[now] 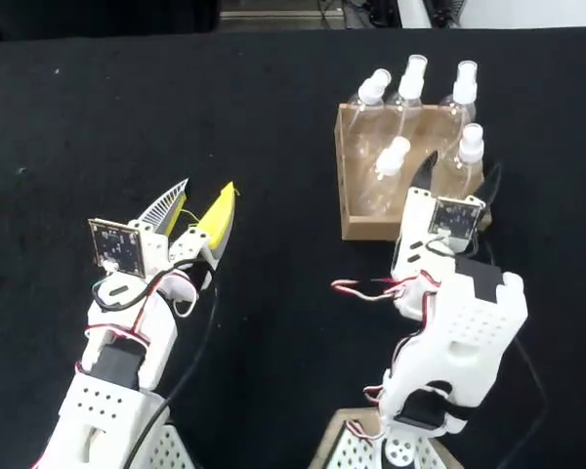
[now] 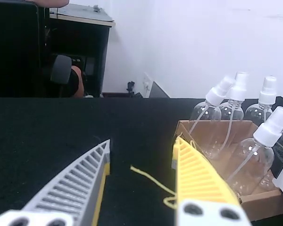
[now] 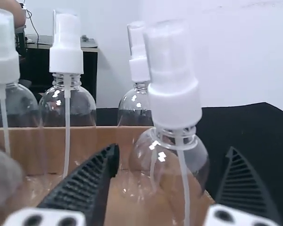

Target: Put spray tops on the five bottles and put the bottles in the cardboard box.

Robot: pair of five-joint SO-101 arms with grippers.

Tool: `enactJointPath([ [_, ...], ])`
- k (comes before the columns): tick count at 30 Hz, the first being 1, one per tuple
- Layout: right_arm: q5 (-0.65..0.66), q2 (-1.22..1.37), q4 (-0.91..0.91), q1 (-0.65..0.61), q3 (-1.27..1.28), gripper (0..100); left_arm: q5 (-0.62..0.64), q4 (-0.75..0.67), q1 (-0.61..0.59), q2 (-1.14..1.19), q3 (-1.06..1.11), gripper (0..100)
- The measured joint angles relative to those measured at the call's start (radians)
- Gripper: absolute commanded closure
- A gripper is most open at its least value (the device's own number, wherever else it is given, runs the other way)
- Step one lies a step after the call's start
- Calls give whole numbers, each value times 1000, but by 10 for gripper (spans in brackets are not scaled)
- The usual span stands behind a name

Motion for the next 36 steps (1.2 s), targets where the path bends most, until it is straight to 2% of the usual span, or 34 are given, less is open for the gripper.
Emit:
enactJointPath([
  [13, 2, -94, 17, -34, 54, 696, 0, 0, 0, 0, 0, 795],
  [19, 46, -95, 17, -35, 55, 694, 0, 0, 0, 0, 0, 795],
  [36, 52, -95, 17, -23, 55, 694, 0, 0, 0, 0, 0, 795],
])
